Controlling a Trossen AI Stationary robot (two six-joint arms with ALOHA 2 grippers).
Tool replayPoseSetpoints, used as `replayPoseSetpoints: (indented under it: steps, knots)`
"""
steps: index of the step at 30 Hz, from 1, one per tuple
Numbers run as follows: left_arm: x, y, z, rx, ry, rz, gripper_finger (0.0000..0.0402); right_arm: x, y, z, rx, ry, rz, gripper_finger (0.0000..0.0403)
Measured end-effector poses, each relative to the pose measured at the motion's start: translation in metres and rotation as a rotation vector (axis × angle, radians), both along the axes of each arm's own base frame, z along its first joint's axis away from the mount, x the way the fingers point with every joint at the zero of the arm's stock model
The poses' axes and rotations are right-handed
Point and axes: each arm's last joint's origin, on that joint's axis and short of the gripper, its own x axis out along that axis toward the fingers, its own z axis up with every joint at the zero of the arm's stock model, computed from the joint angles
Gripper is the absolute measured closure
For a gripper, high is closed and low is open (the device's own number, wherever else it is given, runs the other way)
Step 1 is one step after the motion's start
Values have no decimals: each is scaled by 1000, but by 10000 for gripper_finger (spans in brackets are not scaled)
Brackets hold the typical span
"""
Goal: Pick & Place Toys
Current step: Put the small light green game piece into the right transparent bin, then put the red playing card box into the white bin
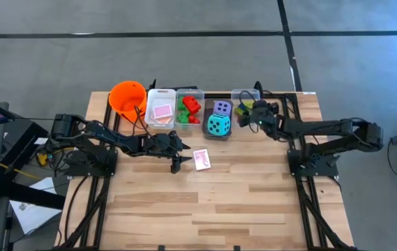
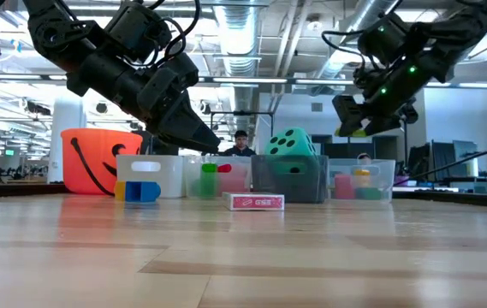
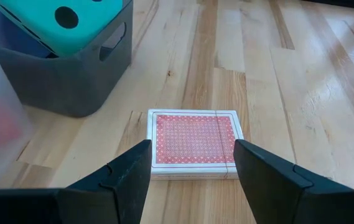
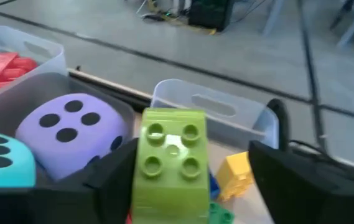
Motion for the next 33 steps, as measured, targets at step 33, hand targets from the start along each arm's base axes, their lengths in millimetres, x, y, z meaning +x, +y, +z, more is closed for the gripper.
replayPoseSetpoints:
  steps: [33]
  knots:
    - [0, -5, 0, 6, 3, -22, 181, 41, 161, -40, 79, -167, 483, 24]
